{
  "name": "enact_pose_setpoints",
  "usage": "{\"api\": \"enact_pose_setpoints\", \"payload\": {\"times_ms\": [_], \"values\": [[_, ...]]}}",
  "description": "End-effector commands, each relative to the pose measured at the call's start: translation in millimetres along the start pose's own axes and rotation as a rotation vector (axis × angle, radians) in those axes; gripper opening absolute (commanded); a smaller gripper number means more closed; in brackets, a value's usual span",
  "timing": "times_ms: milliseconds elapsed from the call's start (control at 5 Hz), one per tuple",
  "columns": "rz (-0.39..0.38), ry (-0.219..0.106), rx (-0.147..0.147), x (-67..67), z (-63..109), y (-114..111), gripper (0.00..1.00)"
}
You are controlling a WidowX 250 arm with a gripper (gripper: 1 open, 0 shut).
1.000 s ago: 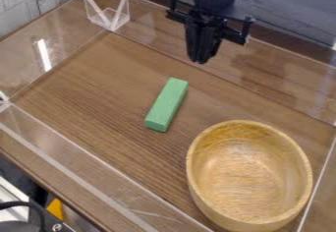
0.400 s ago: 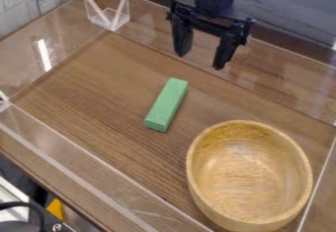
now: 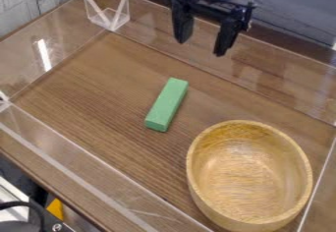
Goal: Put the green block in the brown bowl
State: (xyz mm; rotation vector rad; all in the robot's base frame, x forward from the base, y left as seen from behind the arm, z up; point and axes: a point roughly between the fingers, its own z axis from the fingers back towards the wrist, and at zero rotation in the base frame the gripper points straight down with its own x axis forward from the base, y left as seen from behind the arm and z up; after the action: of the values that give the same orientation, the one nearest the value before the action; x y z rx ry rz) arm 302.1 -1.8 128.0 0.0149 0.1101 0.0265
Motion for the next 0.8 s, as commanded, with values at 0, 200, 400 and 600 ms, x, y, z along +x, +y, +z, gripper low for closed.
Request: {"api": "enact_pose_setpoints", "payload": {"times_ms": [0,200,400,600], "values": [[-0.017,-0.066,-0.005,1.3,25.3,-8,1.0],[-0.042,-0.064,-0.008,-0.6,26.8,-12,1.0],[-0.084,-0.063,-0.009,-6.3,28.2,-5,1.0],[-0.117,-0.064,-0.01,-13.1,28.7,5,1.0]]}}
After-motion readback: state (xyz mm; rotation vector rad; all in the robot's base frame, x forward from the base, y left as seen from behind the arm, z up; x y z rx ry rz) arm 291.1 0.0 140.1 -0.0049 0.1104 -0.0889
